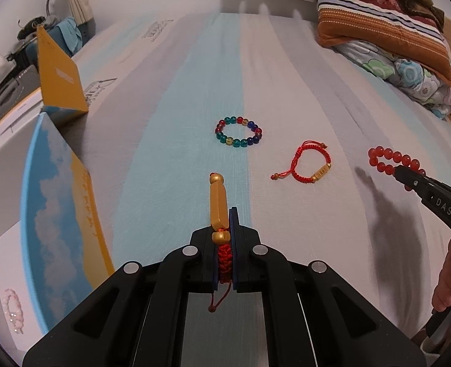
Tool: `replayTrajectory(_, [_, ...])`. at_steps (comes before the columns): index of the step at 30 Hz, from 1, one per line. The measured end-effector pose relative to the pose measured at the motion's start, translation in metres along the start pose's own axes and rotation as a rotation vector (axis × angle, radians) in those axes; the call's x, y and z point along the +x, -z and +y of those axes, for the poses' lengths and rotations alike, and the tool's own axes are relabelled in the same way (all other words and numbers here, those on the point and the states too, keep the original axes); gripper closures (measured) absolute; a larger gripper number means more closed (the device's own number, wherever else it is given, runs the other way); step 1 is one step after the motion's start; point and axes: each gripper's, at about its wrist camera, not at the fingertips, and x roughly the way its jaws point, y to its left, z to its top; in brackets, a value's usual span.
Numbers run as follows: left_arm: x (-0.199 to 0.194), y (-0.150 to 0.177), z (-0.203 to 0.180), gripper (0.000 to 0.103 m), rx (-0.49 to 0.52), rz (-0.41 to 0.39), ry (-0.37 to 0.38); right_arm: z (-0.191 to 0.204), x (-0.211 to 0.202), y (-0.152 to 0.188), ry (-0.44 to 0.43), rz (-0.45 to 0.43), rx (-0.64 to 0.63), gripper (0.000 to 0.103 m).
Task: Organize jewelry
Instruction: 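Carry both held red bracelets over the white cardboard box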
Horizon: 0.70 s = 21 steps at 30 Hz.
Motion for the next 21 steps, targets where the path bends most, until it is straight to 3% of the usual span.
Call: replayTrajectory(21, [-0.06, 0.012, 0.016, 0.099, 0.008, -0.002, 0.001, 0.035, -0.079, 0.005, -0.002, -0.03, -0.039, 0.09])
